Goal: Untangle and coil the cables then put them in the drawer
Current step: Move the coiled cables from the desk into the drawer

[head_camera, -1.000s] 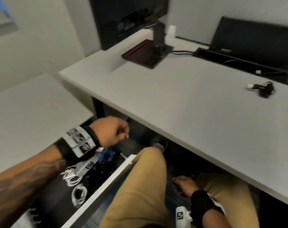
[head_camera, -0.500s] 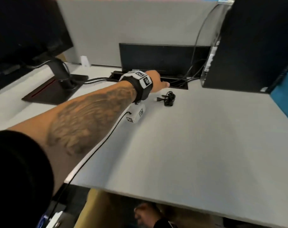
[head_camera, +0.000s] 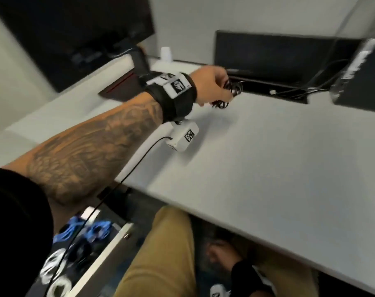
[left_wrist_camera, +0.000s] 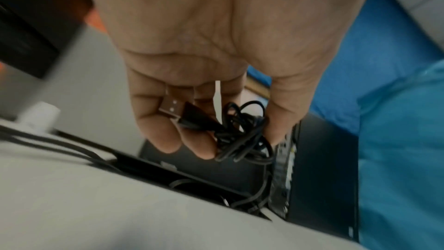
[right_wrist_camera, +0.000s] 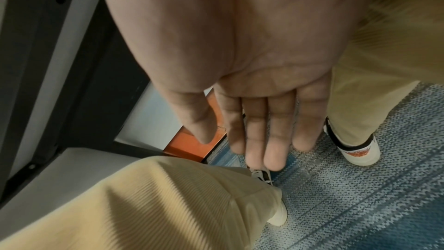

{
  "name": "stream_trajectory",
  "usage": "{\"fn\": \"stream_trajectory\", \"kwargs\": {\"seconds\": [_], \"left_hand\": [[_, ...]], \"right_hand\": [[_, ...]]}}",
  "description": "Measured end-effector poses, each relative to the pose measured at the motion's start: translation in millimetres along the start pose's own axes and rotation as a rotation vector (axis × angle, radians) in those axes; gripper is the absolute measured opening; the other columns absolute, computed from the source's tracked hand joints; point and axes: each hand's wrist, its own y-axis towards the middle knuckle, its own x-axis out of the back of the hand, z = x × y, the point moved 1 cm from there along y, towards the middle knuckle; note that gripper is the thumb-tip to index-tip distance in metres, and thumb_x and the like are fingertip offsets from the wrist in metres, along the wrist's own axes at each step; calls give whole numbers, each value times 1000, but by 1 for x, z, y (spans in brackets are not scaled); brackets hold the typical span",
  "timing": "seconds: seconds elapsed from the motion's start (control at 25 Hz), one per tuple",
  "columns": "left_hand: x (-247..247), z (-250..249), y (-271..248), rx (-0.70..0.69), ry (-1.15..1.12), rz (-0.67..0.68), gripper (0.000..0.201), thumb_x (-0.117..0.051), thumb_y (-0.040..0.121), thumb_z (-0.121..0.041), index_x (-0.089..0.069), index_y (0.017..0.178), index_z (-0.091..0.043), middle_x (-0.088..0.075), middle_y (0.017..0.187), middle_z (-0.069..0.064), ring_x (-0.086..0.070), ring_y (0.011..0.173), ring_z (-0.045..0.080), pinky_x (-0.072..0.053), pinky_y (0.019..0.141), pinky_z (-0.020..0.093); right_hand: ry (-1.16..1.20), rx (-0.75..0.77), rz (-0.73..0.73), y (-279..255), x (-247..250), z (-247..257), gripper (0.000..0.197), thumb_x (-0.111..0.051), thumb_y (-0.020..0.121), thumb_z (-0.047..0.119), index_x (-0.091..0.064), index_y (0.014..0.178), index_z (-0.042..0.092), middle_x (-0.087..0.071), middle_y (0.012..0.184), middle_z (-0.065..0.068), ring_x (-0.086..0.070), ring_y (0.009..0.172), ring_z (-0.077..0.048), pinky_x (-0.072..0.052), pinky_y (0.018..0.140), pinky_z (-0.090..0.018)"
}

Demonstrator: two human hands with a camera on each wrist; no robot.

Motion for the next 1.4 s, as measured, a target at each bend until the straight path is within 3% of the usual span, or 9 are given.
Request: {"fn": "stream_trajectory", "kwargs": {"seconds": [0.08,0.24,0.4,0.52,0.6,0.88,1.04,1.24,1.4], "left_hand": [[49,57,-64,52,-39,-115,25,-73,83,-27,-62,99,-12,-68,89,4,-62,68,13,-58,58,32],[95,187,-205,261,23,-242,25,-77,80,-32,-64,95,-16,-67,84,-1,-58,66,10,-48,60,24],[36,290,-297,644,70,123,23,-78,75,-34,-66,90,-22,-71,85,-3,-66,77,15,-52,73,28],[-38,314,-307,757,100,345,23,-80,76,-33,-62,71,-20,-66,61,-8,-59,49,0,-50,49,16],[-75,315,-303,801,-5,418,27,-82,77,-35,-61,77,-18,-63,63,-4,-59,49,6,-54,48,22],[-68,289,-303,493,272,596,55,-62,74,-75,-62,96,-25,-66,90,-4,-63,89,18,-53,84,36],[-85,271,-319,321,536,769,43,-65,82,-51,-61,105,-15,-65,98,3,-59,83,23,-53,76,36],[-65,298,-319,354,606,615,41,-68,73,-51,-59,98,-20,-67,95,3,-63,83,26,-57,77,39],[-35,335,-310,440,837,438,84,-75,66,-63,-45,133,-23,-46,133,4,-48,120,30,-48,87,42]], "right_hand": [[-97,69,-254,-11,14,-25,32,-49,102,0,-54,71,8,-50,58,-6,-47,31,-2,-35,34,-14],[-302,100,-212,6,-15,-36,24,-52,102,5,-58,78,6,-56,66,-11,-50,42,-12,-33,33,-11],[-343,100,-267,17,-17,-35,21,-53,102,5,-58,81,4,-57,65,-13,-48,50,-19,-34,36,-13],[-383,89,-280,18,-22,-36,22,-54,102,7,-59,81,6,-59,65,-11,-50,53,-20,-33,46,-20],[-404,88,-300,17,-20,-35,21,-55,101,10,-60,81,10,-60,67,-8,-51,54,-18,-31,49,-21],[-372,65,-310,17,-17,-35,14,-55,102,14,-61,90,12,-64,72,-8,-54,56,-17,-32,51,-22],[-352,67,-294,18,-22,-32,16,-53,103,15,-61,88,13,-65,75,-8,-56,58,-18,-30,52,-23],[-324,71,-286,15,-19,-32,15,-55,102,15,-62,89,11,-66,78,-10,-56,61,-20,-31,54,-26],[-329,71,-282,14,-17,-31,13,-54,103,14,-62,94,9,-66,80,-11,-56,62,-20,-32,54,-28]]}}
